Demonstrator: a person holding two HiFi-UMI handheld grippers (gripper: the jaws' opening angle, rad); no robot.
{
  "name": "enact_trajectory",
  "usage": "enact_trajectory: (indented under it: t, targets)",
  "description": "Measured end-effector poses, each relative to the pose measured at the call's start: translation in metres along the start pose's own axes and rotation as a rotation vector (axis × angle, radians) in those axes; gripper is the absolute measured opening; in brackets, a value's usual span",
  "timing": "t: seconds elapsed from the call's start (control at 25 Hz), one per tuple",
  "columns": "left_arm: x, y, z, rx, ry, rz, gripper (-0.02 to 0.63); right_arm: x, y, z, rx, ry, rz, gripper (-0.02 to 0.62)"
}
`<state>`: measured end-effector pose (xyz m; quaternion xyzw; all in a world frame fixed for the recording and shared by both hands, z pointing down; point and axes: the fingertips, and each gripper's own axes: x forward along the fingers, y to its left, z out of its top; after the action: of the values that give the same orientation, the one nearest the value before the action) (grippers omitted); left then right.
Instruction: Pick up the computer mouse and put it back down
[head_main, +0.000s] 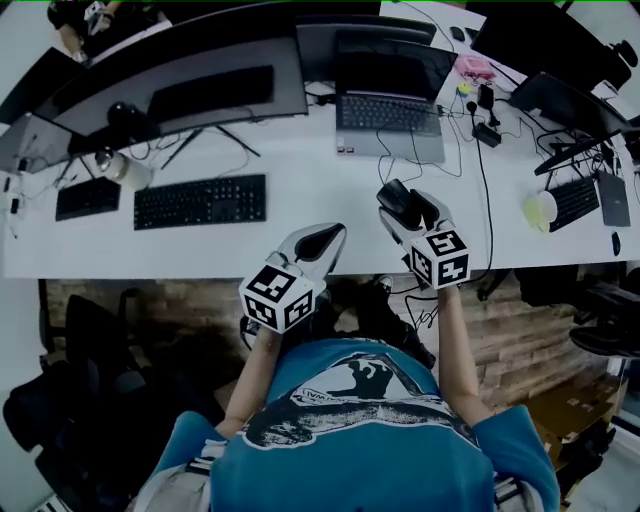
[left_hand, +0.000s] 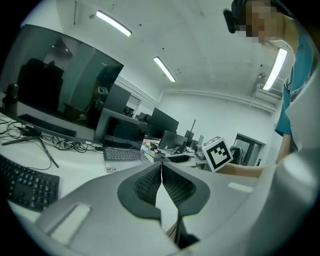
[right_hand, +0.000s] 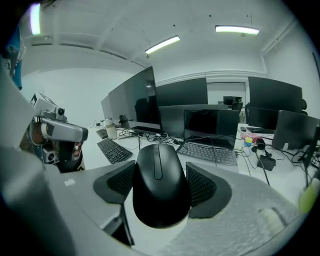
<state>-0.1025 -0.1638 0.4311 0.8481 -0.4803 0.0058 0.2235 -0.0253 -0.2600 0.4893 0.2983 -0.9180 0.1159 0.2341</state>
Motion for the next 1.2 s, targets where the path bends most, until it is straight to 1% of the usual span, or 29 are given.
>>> enact_trajectory:
  t: [0.16, 0.44, 0.52, 0.8, 0.96, 1.08, 1.2]
  targets:
    - [-0.008, 0.01, 0.002, -0.023, -0.029, 0.072, 0.017, 0.039, 0.006, -0.01, -0.051, 0.058, 0.055, 0.314]
    - [-0.023, 0.021, 0.0, -0.052, -0.076, 0.186, 0.017, 0.097, 0.018, -0.051, -0.1, 0.182, 0.141, 0.314]
    - [-0.028, 0.022, 0.0, -0.058, -0.086, 0.214, 0.016, 0.11, 0.02, -0.062, -0.113, 0.215, 0.154, 0.314]
    - [-0.049, 0.026, -0.005, -0.08, -0.107, 0.303, 0.017, 0.139, 0.028, -0.098, -0.122, 0.315, 0.18, 0.314]
    - [-0.063, 0.029, -0.007, -0.086, -0.113, 0.348, 0.017, 0.145, 0.031, -0.115, -0.099, 0.356, 0.177, 0.314]
    - [-0.07, 0.028, -0.008, -0.082, -0.109, 0.363, 0.017, 0.146, 0.03, -0.125, -0.091, 0.375, 0.157, 0.314]
    - [-0.075, 0.025, -0.008, -0.074, -0.105, 0.365, 0.017, 0.146, 0.029, -0.127, -0.109, 0.369, 0.14, 0.316]
